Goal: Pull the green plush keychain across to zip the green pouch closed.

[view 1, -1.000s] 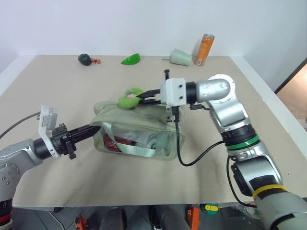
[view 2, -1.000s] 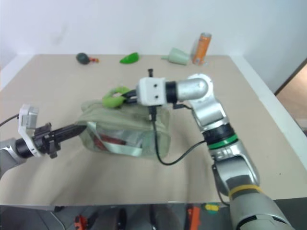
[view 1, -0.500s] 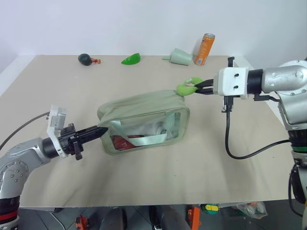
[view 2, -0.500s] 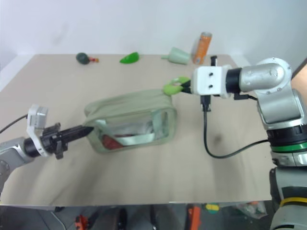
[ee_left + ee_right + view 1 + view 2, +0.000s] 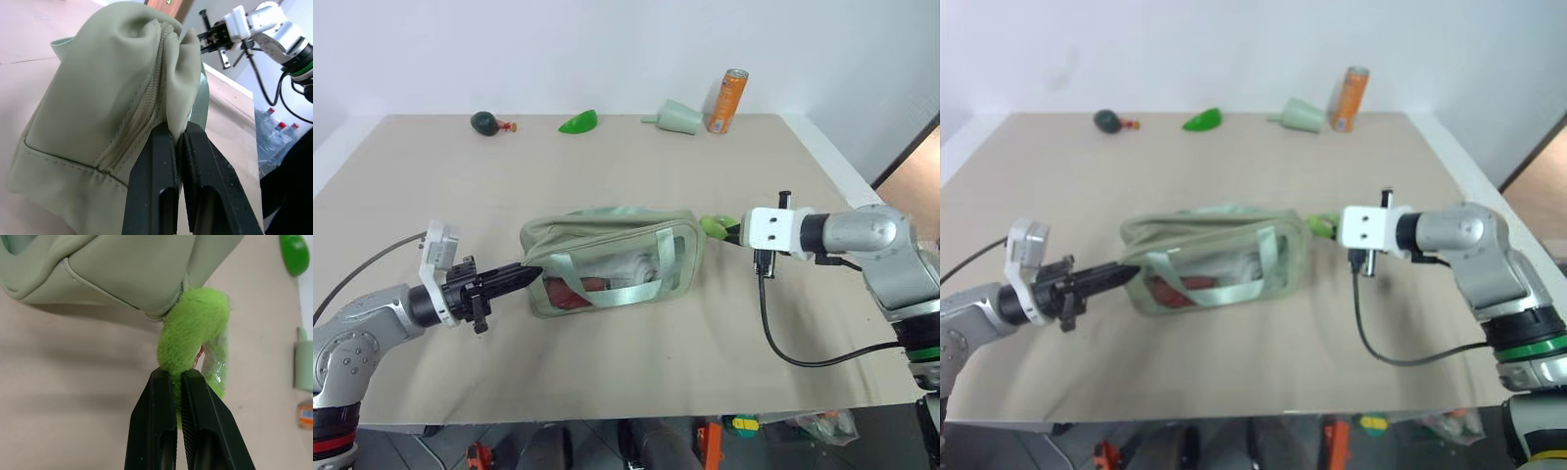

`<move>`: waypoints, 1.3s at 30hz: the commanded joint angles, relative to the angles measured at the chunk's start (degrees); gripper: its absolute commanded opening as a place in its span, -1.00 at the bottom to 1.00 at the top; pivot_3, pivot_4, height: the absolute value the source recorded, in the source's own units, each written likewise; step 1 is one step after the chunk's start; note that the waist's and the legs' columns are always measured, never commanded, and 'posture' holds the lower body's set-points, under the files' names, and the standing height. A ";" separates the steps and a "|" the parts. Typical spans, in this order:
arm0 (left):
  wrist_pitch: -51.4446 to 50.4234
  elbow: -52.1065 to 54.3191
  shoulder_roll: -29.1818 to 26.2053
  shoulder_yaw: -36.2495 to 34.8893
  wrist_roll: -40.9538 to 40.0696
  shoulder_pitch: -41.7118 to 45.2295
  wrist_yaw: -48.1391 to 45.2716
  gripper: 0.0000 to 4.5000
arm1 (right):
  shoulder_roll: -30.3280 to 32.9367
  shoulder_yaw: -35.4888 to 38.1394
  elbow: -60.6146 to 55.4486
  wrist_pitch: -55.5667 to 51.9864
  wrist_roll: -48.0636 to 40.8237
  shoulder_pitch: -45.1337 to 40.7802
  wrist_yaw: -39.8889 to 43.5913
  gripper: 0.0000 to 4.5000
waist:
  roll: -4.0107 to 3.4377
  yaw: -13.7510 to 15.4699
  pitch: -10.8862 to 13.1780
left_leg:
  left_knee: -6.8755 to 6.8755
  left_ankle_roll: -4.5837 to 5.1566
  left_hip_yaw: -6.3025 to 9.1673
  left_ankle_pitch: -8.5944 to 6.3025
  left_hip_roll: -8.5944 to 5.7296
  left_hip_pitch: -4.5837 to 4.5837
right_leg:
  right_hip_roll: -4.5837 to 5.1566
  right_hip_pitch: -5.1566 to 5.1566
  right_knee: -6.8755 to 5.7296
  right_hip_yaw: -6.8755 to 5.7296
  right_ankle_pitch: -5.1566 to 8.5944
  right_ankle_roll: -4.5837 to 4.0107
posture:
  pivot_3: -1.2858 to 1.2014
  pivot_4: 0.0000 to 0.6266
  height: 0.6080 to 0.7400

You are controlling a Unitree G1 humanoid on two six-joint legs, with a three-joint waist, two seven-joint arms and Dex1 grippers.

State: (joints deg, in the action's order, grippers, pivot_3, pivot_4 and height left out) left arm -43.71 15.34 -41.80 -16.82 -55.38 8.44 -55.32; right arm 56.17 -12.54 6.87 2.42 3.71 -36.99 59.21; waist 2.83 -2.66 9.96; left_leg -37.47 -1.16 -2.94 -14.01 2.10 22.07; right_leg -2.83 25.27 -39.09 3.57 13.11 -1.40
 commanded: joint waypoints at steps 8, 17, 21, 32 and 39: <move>-0.14 -1.02 -1.23 -3.01 0.01 -1.35 1.03 -1.00 | -5.62 4.91 -6.26 -14.22 -10.80 4.79 2.15 -0.99 | 0.05 -0.14 -0.03 | 0.01 0.05 0.01 0.04 0.02 -0.02 | -0.02 -0.02 0.00 0.00 -0.02 0.04 | 0.03 -0.52 1.00; -0.20 -1.49 -0.68 -2.65 0.09 -0.52 1.20 -1.00 | -11.05 9.04 -20.65 -28.37 -25.29 9.56 3.27 -0.99 | 0.03 -0.11 -0.02 | 0.06 0.03 0.09 0.03 0.35 0.00 | -0.40 0.03 0.00 -0.05 -0.02 0.03 | 0.03 -0.52 1.00; -0.12 -1.40 -0.39 -2.58 0.15 -0.65 1.24 -1.00 | -10.69 4.98 -19.98 -27.34 -20.40 12.32 2.96 -0.99 | 0.04 -0.16 -0.03 | 0.06 0.01 0.06 0.02 0.39 -0.01 | -0.45 0.03 0.00 -0.03 -0.02 0.03 | 0.03 -0.52 1.00; -0.04 -1.78 -0.23 -2.44 0.27 -0.07 1.14 -1.00 | -11.99 -1.81 -10.14 -20.03 -8.63 11.86 1.42 0.37 | 0.08 -0.27 -0.12 | 0.09 -0.03 0.00 0.01 0.65 -0.21 | -0.88 0.01 -0.04 0.06 -0.07 -0.11 | 0.03 -0.52 1.00; 0.14 -1.69 0.06 -2.32 0.50 -0.24 1.28 -1.00 | -13.17 3.75 -10.53 -21.81 -12.87 9.99 2.35 0.99 | 0.07 -0.25 -0.11 | 0.10 -0.05 0.00 -0.01 0.68 -0.18 | -0.89 0.03 -0.04 0.07 -0.06 -0.13 | 0.03 -0.52 1.00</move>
State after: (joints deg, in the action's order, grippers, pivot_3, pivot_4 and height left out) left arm -43.64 13.64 -41.74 -18.92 -55.12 8.34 -54.18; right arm 43.13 -11.07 -1.85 -19.25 -6.38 -25.38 60.48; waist 2.90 -2.90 9.85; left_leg -37.37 -1.21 -2.93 -14.02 2.78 21.90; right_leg -3.72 25.30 -39.13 3.62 13.05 -1.54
